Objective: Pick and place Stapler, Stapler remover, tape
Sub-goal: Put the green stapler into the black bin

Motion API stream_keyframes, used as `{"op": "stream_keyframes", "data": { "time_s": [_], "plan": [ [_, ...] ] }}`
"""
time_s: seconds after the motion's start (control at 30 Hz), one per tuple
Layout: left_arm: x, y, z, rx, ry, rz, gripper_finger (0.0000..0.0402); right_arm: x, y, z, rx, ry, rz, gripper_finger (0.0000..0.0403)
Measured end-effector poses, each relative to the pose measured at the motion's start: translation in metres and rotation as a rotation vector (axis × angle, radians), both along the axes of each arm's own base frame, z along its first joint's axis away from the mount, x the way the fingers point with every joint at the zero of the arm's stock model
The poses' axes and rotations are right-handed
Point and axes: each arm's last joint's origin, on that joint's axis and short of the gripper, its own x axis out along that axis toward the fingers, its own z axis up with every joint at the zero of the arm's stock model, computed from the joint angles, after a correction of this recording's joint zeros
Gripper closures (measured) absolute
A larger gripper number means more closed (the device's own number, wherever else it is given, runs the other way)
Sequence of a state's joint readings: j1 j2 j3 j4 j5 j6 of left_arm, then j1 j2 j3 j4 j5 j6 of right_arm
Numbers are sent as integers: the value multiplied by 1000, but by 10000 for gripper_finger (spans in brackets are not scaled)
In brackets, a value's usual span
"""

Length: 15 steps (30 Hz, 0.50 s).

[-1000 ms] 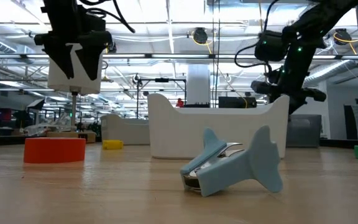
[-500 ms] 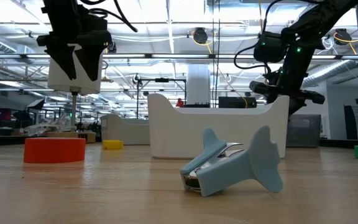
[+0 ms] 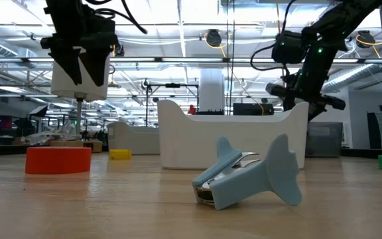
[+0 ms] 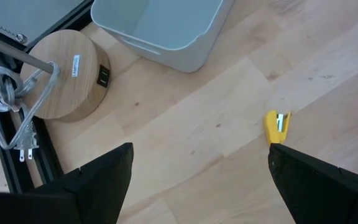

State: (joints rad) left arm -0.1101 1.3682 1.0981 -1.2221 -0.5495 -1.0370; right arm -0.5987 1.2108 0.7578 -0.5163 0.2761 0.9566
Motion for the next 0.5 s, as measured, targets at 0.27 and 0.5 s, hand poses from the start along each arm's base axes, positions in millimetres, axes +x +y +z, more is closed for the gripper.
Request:
{"op": "stream_keyframes", "data": {
  "time_s": [0.27, 0.5],
  "plan": [
    [0, -6, 0, 5, -20, -4, 36, -19, 19, 34, 31, -193, 159, 239],
    [9, -14, 2, 5, -134, -17, 36, -59, 59, 51, 334, -335, 303, 251]
  ]
}}
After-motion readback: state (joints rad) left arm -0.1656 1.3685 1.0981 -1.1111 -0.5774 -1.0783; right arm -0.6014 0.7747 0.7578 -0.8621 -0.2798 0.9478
